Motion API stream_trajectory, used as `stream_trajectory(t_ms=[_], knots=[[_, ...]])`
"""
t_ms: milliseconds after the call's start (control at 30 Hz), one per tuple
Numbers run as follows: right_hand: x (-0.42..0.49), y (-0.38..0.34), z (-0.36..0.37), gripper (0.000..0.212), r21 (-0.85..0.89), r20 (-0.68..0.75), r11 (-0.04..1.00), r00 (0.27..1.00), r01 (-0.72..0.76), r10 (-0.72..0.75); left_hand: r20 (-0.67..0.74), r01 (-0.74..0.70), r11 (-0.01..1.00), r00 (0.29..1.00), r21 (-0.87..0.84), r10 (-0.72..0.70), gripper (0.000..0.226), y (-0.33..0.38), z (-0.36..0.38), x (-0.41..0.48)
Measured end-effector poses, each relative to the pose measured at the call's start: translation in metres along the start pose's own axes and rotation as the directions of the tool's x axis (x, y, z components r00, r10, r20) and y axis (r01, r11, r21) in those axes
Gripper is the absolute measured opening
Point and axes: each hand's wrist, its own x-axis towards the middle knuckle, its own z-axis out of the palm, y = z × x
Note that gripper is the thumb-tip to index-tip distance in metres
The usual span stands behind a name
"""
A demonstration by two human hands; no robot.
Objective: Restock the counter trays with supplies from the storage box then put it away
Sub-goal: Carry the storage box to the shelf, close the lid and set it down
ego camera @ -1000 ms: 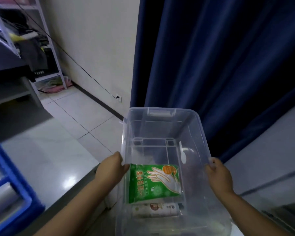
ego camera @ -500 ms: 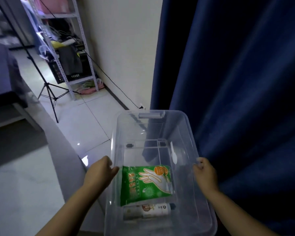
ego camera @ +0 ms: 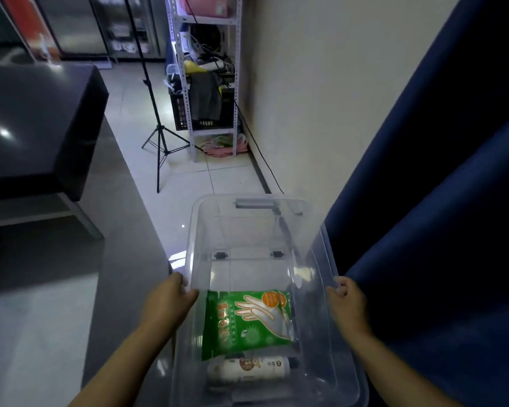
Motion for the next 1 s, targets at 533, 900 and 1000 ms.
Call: stream_trajectory(t_ms=[533,900,1000], knots=[[0.234,-0.153,0.121,0.018,-0.112,0.049,0.987,0.993,0.112,-0.108,-0.111,0.109,0.970,0.985,-0.218,-0.136,0.015,0.038,-0.055,0.257],[0.421,-0.225,0.238,0.028,-0.125,0.254,0.975,0.956,0.184,-0.148,-0.084,0.318,0.896,0.929,-0.311,-0.360,0.020,0.045,-0.066,0.421],[0.469,-0.254,0.268,0.028,-0.138,0.346,0.966,0.925,0.217,-0.158,-0.122,0.388,0.875,0.891,-0.291,-0.436,0.023,0.053,-0.078,0.462]])
